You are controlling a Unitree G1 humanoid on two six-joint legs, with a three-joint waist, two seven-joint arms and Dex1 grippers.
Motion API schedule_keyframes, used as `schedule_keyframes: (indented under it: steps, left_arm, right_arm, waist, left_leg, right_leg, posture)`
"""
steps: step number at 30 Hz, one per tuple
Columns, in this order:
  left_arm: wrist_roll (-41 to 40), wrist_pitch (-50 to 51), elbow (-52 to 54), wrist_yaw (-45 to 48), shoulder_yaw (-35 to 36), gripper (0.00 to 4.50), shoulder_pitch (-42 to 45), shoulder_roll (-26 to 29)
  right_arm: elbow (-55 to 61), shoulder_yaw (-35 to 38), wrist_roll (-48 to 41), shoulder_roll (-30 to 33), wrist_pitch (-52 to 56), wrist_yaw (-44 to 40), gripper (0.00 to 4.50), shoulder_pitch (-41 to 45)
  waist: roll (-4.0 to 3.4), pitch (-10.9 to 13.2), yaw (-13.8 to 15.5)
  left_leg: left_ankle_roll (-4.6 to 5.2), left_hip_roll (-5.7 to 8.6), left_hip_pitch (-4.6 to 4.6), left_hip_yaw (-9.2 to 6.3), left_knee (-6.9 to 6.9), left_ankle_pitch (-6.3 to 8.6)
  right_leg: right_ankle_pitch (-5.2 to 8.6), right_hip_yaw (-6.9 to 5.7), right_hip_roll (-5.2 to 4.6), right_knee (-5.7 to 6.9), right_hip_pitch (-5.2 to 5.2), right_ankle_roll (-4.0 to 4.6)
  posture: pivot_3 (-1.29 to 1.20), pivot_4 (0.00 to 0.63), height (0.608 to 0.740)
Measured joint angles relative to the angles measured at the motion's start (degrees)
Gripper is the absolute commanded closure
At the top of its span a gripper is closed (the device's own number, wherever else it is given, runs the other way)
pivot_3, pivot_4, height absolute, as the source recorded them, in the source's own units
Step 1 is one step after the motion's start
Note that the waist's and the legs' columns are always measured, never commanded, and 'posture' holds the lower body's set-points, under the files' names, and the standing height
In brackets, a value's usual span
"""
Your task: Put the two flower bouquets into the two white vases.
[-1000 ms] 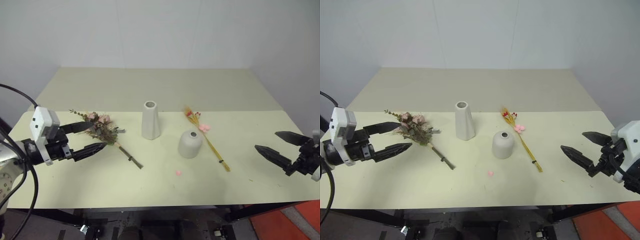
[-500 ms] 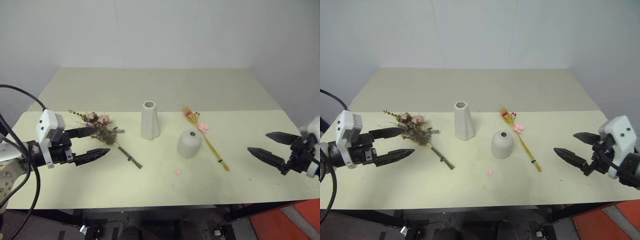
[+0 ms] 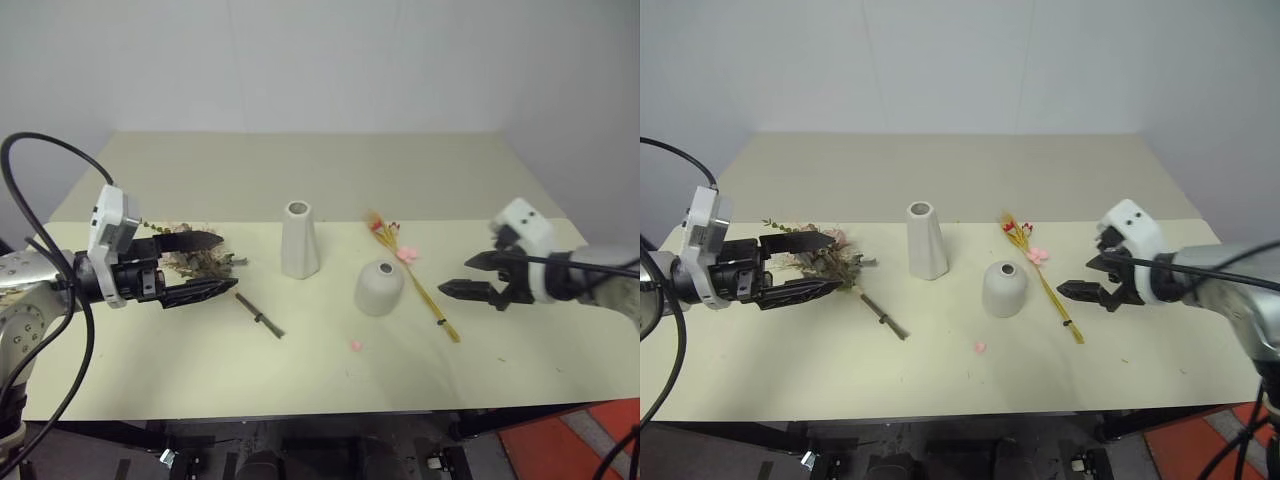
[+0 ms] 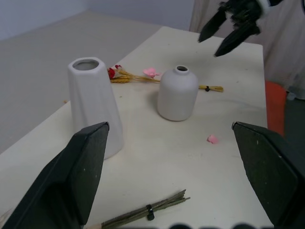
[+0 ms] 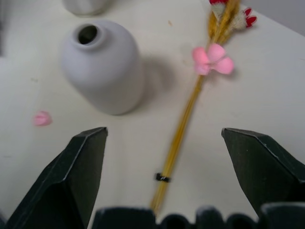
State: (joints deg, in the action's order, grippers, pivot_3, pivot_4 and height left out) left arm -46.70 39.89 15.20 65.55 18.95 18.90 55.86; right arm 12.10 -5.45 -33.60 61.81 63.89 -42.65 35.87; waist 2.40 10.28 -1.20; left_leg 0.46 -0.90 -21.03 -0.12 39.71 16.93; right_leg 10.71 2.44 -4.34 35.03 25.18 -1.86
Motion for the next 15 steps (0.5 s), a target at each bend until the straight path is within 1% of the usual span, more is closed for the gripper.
schedule_keyframes:
  steps: [4,6,10,13,15]
  left_arm:
    - [0.04,0.06,0.2,0.1,-0.12,0.0,-0.16,0.0]
    - [0.03,0.11,0.48,-0.21,-0.03,0.0,-0.33,0.01]
    - [-0.03,0.14,0.84,-0.46,0.27,0.0,-1.39,0.05]
    - [-0.23,0.14,1.61,-0.87,0.41,0.0,-1.84,0.06]
    - [-0.48,0.14,1.96,-1.09,0.59,0.0,-2.23,0.06]
  right_arm:
    - [-9.53,-11.39,9.21,-5.44,-1.99,-0.41,0.02,7.33]
    - [-13.68,-15.44,13.15,-7.37,-4.12,-1.15,0.02,8.89]
    - [-23.17,-20.35,20.16,-11.19,-10.63,-3.56,0.02,11.76]
    - [-28.89,-21.27,23.8,-13.7,-14.51,-4.81,0.02,13.72]
    - [-32.83,-21.38,26.33,-15.72,-17.62,-5.13,0.38,15.23]
  waist:
    - [0.0,0.0,-0.02]
    - [-0.01,0.01,0.07]
    - [-0.01,0.01,0.22]
    - [-0.02,0.01,0.2]
    - [-0.02,0.01,0.15]
  left_leg:
    - [0.0,0.04,-0.24,-0.01,0.02,0.0]
    - [0.01,0.05,-0.31,-0.01,0.02,0.0]
    - [0.04,0.07,-0.35,-0.01,0.03,0.02]
    - [0.03,0.06,-0.35,-0.02,0.03,0.02]
    - [0.03,0.06,-0.28,-0.02,0.05,0.01]
  right_leg:
    - [-0.05,0.0,-0.03,-0.03,0.23,0.01]
    - [-0.05,-0.02,-0.04,-0.06,0.28,0.0]
    - [-0.08,-0.04,-0.07,-0.09,0.3,-0.03]
    - [-0.09,-0.05,-0.06,-0.07,0.3,-0.03]
    - [-0.1,-0.05,-0.06,-0.04,0.25,-0.02]
  posture:
    - [0.0,0.15,0.74]
    - [0.0,0.15,0.74]
    - [0.0,0.15,0.74]
    - [0.0,0.15,0.74]
    - [0.0,0.15,0.74]
